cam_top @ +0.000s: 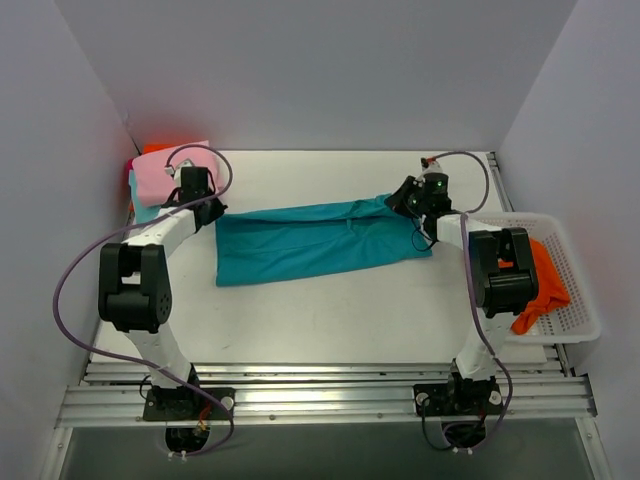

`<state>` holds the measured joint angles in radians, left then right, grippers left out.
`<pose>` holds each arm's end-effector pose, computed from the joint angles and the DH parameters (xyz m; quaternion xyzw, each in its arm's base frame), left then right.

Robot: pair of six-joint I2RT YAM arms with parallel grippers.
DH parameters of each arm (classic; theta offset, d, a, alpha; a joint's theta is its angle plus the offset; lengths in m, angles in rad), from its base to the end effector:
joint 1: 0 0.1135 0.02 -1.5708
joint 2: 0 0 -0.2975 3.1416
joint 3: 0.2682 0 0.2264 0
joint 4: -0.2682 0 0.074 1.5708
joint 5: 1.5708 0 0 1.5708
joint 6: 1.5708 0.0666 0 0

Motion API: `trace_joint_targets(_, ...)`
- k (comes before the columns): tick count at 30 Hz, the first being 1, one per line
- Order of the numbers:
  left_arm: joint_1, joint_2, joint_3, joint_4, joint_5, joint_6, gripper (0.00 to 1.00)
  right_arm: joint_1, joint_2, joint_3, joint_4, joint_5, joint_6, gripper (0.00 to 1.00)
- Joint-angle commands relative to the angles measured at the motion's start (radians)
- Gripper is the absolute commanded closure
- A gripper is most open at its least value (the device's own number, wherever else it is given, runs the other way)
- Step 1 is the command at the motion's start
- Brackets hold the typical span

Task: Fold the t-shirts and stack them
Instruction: Fold the other side of the tshirt into a rectangle

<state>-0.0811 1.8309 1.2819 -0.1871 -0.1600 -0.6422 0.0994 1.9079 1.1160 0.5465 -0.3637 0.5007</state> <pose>0.4171 -0.0233 0.2444 -0.2834 0.8666 -0.0746 0.4038 0.4421 0.0679 0.2479 0.0455 0.7820 0.3150 0.5359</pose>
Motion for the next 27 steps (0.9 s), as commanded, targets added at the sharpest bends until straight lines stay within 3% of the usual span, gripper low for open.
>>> trace_joint_targets(1, 0.011, -0.065, -0.042, 0.083, -0.003, 0.006, 0.98, 0.005, -0.067, -0.062, 0.088, 0.02, 0.019, 1.0)
trace_joint_targets(18, 0.003, -0.114, -0.228, 0.112, -0.067, -0.04, 0.95, 0.005, -0.182, -0.343, 0.184, 0.175, 0.107, 1.0)
trace_joint_targets(20, 0.001, -0.117, -0.242, 0.109, -0.09, -0.05, 0.8, 0.005, -0.21, -0.373, 0.182, 0.209, 0.113, 1.0)
trace_joint_targets(22, 0.001, -0.122, -0.253, 0.094, -0.124, -0.074, 0.5, 0.005, -0.23, -0.386, 0.161, 0.238, 0.125, 1.0)
trace_joint_targets(23, 0.0, -0.131, -0.265, 0.091, -0.137, -0.085, 0.27, 0.005, -0.239, -0.401, 0.156, 0.267, 0.128, 0.81)
trace_joint_targets(26, 0.0, -0.172, -0.294, 0.097, -0.188, -0.111, 0.14, 0.005, -0.288, -0.439, 0.135, 0.345, 0.145, 0.01)
trace_joint_targets(27, 0.0, -0.186, -0.3, 0.098, -0.199, -0.123, 0.13, 0.005, -0.306, -0.449, 0.133, 0.361, 0.15, 0.0)
